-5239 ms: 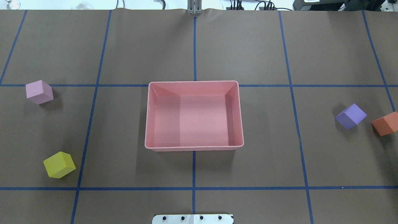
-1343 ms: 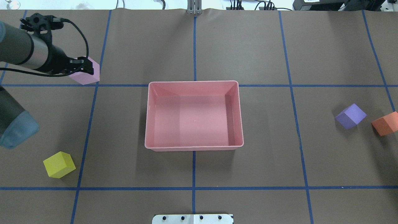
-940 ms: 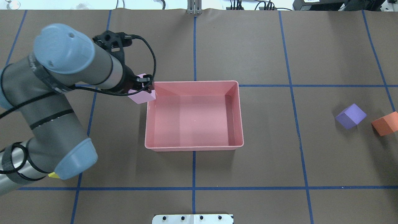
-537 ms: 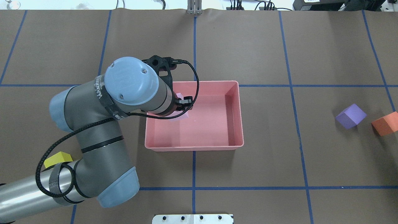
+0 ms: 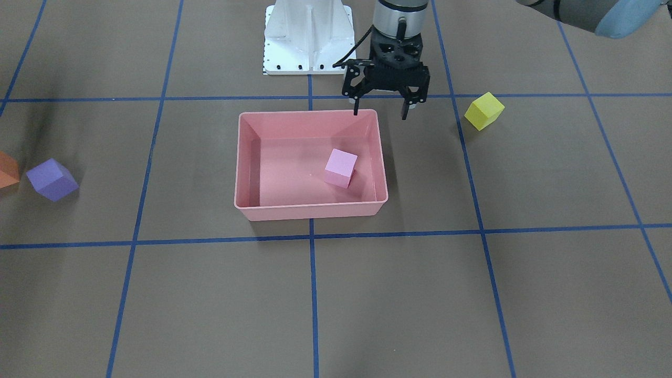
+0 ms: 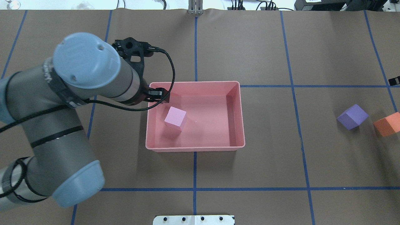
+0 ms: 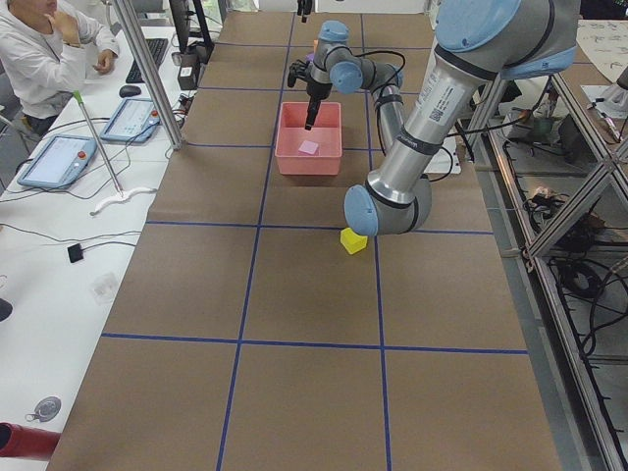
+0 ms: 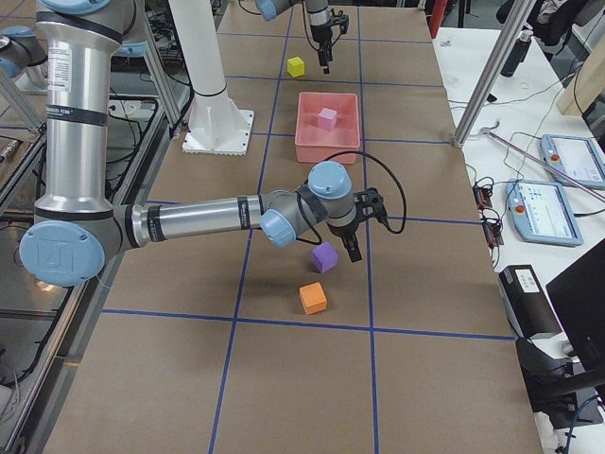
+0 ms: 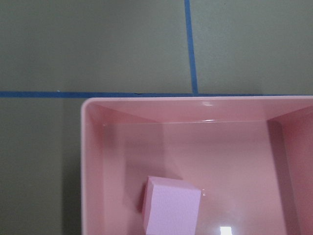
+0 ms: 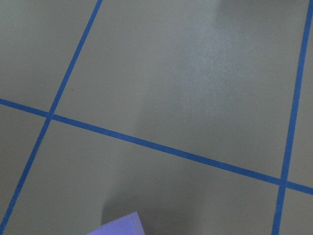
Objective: Place blocks into pink bin with both arms
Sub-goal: 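Withdraw the left gripper while the right gripper descends onto the purple cube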
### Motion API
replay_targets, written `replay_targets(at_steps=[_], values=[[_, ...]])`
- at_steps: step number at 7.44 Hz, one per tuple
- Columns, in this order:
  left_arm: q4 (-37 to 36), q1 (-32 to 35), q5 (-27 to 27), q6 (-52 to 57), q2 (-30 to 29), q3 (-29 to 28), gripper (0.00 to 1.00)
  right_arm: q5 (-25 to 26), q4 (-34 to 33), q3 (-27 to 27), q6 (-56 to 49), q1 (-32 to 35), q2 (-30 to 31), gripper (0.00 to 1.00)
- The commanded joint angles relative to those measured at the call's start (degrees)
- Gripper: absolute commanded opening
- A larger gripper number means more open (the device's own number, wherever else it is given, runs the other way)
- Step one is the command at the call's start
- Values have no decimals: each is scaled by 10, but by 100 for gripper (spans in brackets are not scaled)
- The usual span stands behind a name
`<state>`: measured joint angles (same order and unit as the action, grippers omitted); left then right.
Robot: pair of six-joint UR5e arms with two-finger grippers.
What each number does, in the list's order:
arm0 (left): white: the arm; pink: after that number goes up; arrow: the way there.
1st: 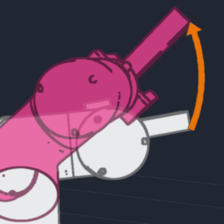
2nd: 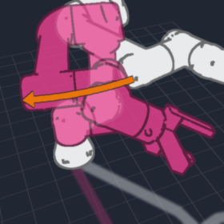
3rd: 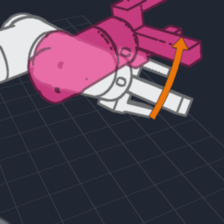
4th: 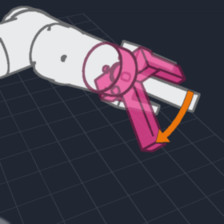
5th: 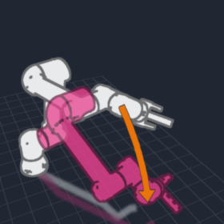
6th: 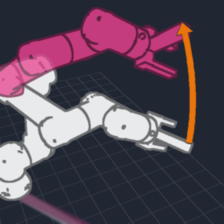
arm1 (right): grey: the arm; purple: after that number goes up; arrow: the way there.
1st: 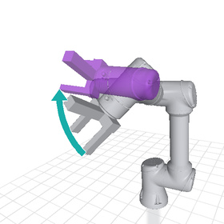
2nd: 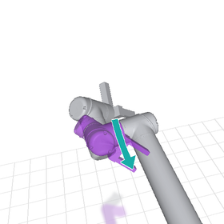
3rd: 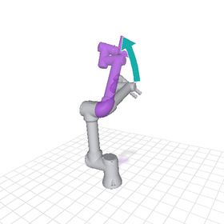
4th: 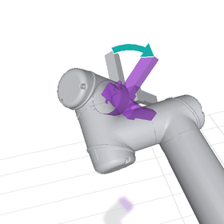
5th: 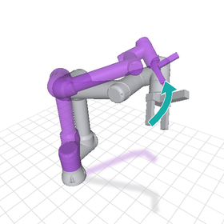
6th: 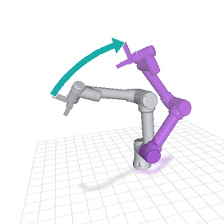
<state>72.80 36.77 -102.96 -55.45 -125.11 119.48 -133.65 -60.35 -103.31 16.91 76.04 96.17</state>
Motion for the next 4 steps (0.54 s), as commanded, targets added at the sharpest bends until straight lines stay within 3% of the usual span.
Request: replay_targets(at_steps=[1,3,4], values=[[-18,146,-98,260,91,17,100,28,45,0,-2,-44,20,100],[-16,273,-180,470,144,-29,100,64,76,4,-1,-101,31,100],[-1,298,-188,506,159,-51,100,81,78,10,-1,-126,31,100]])
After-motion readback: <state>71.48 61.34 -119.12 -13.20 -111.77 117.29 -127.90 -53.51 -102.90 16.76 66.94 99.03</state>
